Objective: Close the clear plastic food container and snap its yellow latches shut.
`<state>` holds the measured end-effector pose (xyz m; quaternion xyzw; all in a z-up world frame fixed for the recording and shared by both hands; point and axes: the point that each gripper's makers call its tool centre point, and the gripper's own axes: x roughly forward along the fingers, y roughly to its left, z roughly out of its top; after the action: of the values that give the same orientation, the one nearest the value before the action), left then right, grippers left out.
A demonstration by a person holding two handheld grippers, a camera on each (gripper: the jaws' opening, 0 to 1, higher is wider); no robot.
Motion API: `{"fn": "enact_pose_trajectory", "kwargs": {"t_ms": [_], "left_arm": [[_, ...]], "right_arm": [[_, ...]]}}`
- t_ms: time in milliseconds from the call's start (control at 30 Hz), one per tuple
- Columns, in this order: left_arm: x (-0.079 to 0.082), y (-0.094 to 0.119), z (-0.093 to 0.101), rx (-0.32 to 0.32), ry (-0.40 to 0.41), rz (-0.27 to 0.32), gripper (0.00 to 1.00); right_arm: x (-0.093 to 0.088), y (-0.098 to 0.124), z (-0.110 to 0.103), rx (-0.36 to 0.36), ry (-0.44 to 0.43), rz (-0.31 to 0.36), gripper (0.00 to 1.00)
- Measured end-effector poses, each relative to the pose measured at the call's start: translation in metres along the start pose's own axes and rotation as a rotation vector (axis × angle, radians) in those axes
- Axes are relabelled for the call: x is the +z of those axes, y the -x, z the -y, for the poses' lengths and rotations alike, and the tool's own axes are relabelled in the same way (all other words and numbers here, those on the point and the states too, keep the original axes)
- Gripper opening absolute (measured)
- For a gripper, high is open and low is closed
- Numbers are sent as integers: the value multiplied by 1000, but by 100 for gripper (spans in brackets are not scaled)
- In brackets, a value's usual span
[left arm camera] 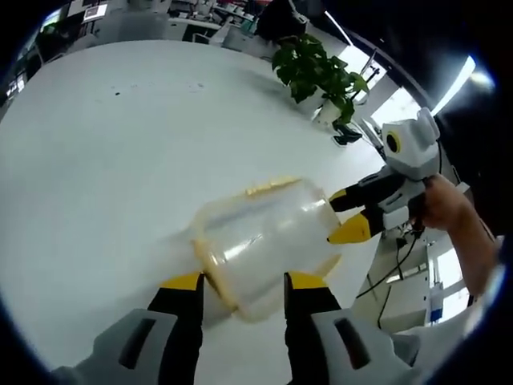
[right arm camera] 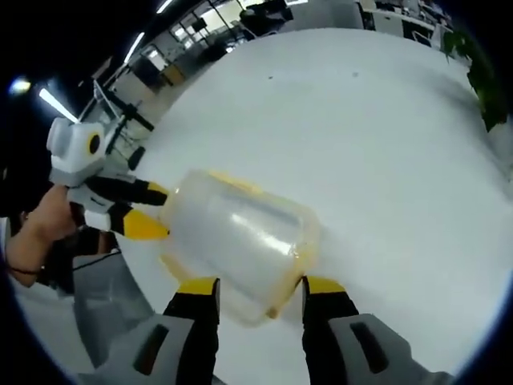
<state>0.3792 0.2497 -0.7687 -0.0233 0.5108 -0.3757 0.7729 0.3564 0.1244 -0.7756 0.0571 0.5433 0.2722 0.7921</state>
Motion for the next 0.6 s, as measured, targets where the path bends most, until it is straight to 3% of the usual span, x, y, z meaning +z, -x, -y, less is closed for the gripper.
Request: {"fn": "enact_pose_trajectory", "kwargs": {"t_ms": [200,600], "left_arm": [[1,7,-6,21,-37,-5,39],[8,11,-5,23,-187,-65,39]], "right_arm": [[-1,5,4,-7,26,-18,38],[1,8,5,-31,151,-73,40]]}}
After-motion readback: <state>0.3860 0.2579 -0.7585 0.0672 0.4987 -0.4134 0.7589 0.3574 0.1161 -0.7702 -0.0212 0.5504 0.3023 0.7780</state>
